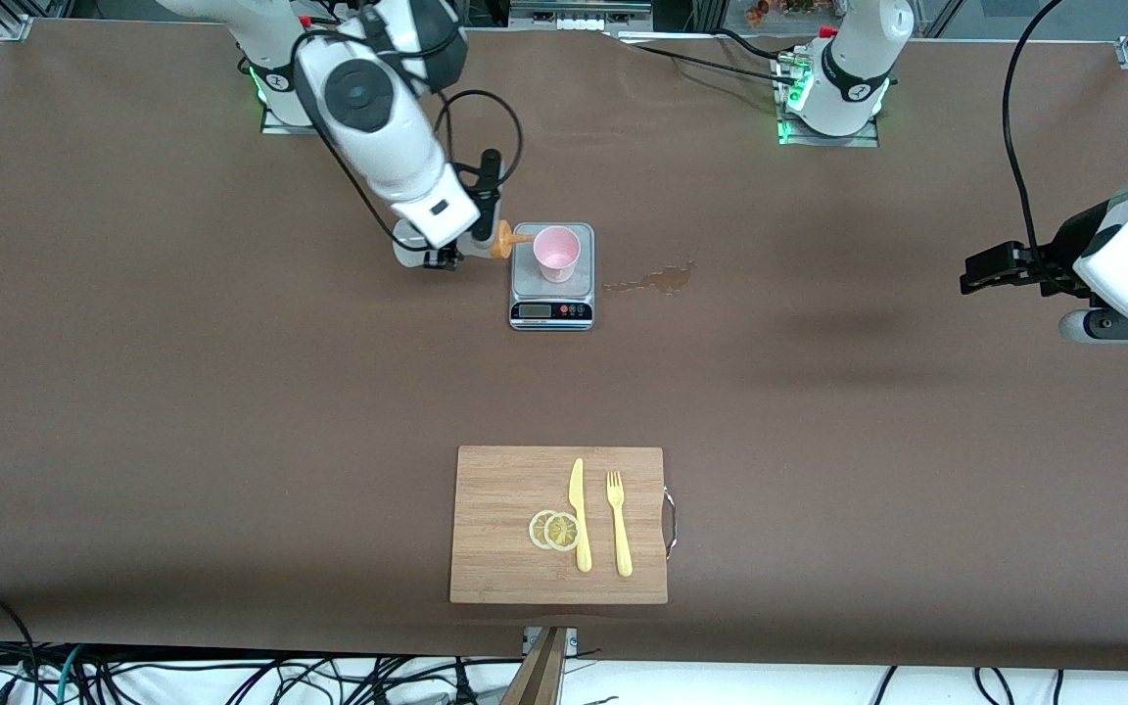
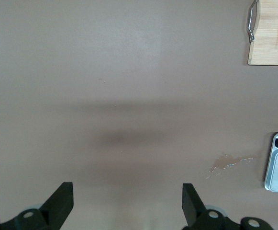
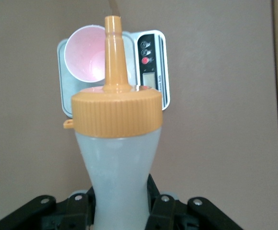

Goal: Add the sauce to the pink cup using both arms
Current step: 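Carry the bottle back with the right gripper and set it down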

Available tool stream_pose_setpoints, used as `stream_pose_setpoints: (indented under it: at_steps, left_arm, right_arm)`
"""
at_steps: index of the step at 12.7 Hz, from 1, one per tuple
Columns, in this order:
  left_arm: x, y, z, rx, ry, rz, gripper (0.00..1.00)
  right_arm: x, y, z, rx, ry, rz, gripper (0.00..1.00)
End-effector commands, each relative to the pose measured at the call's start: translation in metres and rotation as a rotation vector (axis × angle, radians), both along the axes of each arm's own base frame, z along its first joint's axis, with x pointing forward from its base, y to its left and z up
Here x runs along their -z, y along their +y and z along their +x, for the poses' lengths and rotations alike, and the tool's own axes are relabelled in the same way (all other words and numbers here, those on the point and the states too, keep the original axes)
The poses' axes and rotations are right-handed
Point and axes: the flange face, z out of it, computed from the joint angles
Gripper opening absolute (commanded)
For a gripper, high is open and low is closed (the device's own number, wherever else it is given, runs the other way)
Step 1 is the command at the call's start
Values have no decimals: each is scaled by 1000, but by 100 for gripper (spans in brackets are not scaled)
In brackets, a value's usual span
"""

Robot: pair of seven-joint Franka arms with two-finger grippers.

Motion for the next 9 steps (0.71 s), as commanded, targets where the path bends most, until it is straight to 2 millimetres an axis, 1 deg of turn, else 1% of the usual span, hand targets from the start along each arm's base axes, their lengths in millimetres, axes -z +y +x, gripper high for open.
stream_pose_setpoints:
  at_steps: [1, 3, 5, 7, 9]
  left_arm:
    - [-6, 3, 3, 25, -1, 4, 100]
    - [-6, 3, 3, 24, -1, 4, 100]
    - [-6, 3, 3, 22, -1, 4, 100]
    - [-6, 2, 2, 24, -1, 4, 100]
    - [-6, 2, 2, 24, -1, 4, 100]
  right_arm:
    - [-12, -47, 19, -5, 56, 148, 12]
    - [-18, -83, 37, 6, 94, 247, 12]
    - [-18, -110, 49, 15, 107, 345, 12]
    - [-18, -138, 56, 35, 136, 438, 12]
    - [-12, -168, 62, 17, 149, 496, 12]
